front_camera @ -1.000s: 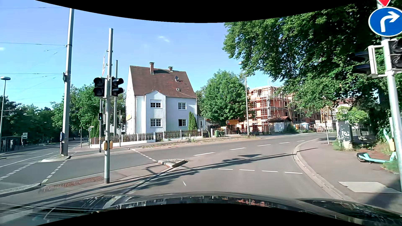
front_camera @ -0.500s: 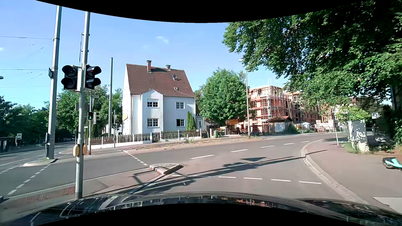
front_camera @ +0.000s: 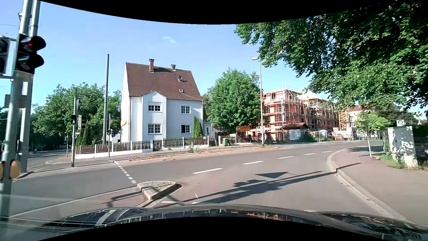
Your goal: Follow the waypoints while adhering to traffic rules and regulations
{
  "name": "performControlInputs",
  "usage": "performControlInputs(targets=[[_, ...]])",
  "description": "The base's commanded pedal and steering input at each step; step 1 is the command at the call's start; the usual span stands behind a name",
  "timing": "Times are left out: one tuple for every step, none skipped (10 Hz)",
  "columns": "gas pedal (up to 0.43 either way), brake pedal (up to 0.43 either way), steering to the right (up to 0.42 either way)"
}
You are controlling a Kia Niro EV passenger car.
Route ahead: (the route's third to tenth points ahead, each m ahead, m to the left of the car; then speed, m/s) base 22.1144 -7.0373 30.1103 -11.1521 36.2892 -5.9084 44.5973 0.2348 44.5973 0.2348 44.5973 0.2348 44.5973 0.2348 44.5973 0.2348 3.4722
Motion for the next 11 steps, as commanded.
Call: performControlInputs(targets=[[0.370, 0.006, 0.121], [0.370, 0.006, 0.123], [0.370, 0.006, 0.127], [0.370, 0.006, 0.128], [0.370, 0.006, 0.125], [0.370, 0.006, 0.122], [0.370, 0.006, 0.119], [0.370, 0.000, 0.118], [0.370, 0.006, 0.118], [0.358, 0.006, 0.118], [0.358, 0.006, 0.120]])
